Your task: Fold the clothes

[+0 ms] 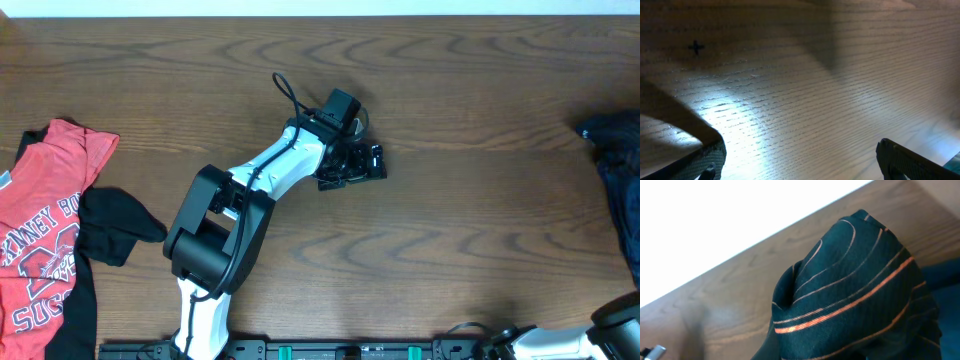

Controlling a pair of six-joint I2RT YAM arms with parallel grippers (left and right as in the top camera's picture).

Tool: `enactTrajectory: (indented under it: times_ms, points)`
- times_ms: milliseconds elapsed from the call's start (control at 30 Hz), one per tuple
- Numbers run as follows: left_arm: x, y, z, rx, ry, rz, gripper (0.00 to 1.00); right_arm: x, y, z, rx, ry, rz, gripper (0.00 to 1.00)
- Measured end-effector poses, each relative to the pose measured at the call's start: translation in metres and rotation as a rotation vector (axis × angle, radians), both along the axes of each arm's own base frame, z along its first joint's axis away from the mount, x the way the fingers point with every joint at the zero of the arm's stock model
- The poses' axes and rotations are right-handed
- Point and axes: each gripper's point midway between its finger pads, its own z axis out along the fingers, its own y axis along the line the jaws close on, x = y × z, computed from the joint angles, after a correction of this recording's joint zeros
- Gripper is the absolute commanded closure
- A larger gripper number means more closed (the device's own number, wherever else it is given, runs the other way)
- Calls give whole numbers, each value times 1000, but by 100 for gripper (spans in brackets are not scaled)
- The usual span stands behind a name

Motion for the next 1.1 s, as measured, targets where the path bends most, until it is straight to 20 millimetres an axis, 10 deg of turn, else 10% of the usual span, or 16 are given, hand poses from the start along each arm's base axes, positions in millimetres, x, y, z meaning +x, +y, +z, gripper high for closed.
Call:
enactTrajectory:
  times_ms: [467,1100]
  points:
    - [-1,0,0,0,4,0,2,-37,-29,15,3,-91,-56,99]
    - [-1,0,0,0,5,2,2,46,6,21,-197,-237,218,99]
